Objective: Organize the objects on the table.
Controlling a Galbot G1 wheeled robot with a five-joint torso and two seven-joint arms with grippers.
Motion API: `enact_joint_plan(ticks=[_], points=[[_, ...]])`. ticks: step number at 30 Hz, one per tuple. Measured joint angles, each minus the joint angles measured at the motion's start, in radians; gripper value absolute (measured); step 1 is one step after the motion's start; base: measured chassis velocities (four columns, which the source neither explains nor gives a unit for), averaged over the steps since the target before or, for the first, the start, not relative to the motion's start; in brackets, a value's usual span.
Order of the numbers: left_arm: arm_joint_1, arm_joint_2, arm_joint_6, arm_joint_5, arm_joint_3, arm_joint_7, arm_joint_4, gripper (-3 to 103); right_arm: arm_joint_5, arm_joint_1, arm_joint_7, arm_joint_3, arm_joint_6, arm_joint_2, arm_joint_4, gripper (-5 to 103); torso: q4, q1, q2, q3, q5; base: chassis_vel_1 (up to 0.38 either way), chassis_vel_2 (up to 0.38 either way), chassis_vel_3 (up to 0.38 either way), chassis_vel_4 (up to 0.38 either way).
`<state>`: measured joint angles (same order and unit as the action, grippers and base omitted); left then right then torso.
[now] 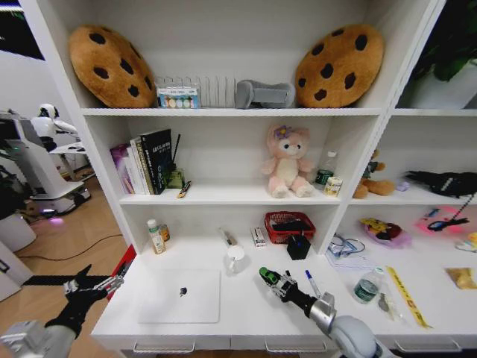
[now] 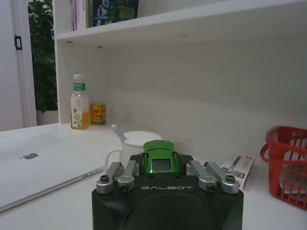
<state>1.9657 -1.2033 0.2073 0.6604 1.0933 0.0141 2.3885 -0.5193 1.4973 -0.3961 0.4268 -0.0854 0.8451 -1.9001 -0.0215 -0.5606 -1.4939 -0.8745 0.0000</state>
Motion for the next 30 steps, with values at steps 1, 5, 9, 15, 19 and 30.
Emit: enact_joint_plan(ticks=[1, 5, 9, 15, 19, 30], points=[[0.000, 0.000, 0.000, 0.000, 0.000, 0.000, 0.000, 100, -0.003, 0.004, -0.007, 0.018, 0.000, -0.010, -0.020, 37, 0.0000, 0.000, 0.000, 0.000, -0.0001, 0.000, 0.000, 0.000, 0.000], [0.000, 0.000, 0.000, 0.000, 0.000, 0.000, 0.000, 100, -0.064, 0.008, -0.021, 0.094, 0.011, -0.080, -0.125, 37, 0.0000, 0.000, 0.000, 0.000, 0.0000, 0.000, 0.000, 0.000, 0.000], [0.000, 0.000, 0.000, 0.000, 0.000, 0.000, 0.000, 100, -0.148, -0.021, -0.024, 0.145, 0.036, -0.147, -0.189, 37, 0.0001, 0.000, 0.000, 0.000, 0.0000, 0.000, 0.000, 0.000, 0.000], [0.000, 0.000, 0.000, 0.000, 0.000, 0.000, 0.000, 100, -0.317, -0.159, -0.022, 0.164, 0.086, -0.264, -0.235, 37, 0.0000, 0.000, 0.000, 0.000, -0.0002, 0.000, 0.000, 0.000, 0.000], [0.000, 0.000, 0.000, 0.000, 0.000, 0.000, 0.000, 100, -0.387, -0.374, -0.018, 0.075, 0.129, -0.290, -0.189, 37, 0.0003, 0.000, 0.000, 0.000, 0.0000, 0.000, 0.000, 0.000, 0.000], [0.000, 0.000, 0.000, 0.000, 0.000, 0.000, 0.000, 100, -0.497, -0.903, -0.013, -0.297, 0.214, -0.233, 0.040, 37, 0.0002, 0.000, 0.000, 0.000, -0.0003, 0.000, 0.000, 0.000, 0.000]])
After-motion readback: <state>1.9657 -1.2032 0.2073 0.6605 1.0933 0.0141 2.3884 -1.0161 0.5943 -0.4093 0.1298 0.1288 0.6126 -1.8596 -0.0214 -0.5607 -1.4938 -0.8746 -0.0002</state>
